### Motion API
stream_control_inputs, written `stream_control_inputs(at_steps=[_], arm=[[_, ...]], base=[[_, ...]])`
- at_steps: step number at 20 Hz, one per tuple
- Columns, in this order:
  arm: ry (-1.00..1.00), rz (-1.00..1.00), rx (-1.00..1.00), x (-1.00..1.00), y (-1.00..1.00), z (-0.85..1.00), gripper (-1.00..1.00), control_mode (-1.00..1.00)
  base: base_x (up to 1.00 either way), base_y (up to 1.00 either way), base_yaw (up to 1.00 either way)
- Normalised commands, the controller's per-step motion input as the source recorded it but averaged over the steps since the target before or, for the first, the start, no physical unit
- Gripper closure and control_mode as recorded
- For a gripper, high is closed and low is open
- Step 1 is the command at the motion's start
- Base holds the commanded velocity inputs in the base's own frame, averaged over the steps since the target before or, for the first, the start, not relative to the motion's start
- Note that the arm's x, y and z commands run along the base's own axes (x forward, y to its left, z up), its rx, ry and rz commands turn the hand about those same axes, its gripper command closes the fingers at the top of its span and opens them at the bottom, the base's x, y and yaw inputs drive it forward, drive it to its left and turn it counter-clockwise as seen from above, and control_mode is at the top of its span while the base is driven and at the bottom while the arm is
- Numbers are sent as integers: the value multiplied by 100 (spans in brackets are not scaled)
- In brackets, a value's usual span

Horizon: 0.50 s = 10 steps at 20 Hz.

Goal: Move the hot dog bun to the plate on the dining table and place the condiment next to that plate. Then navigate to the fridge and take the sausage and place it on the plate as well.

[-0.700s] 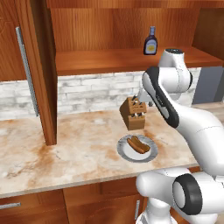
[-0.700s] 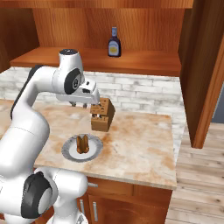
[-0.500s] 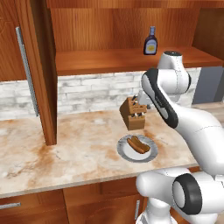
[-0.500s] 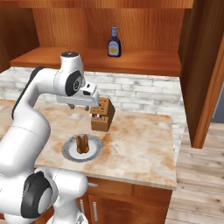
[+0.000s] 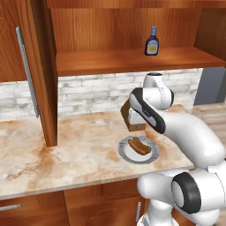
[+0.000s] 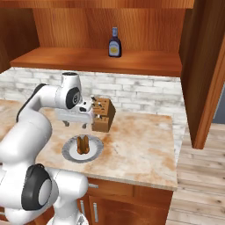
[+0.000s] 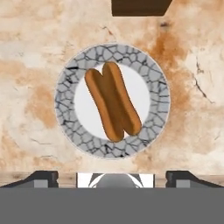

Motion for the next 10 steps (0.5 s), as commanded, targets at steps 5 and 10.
stream_control_inputs(at_steps=[5,10], arm=[[0,0,0,0,0,-96,-100,-100],[0,0,-1,7,5,-67,-100,-100]], base=[[0,0,0],[0,0,0]])
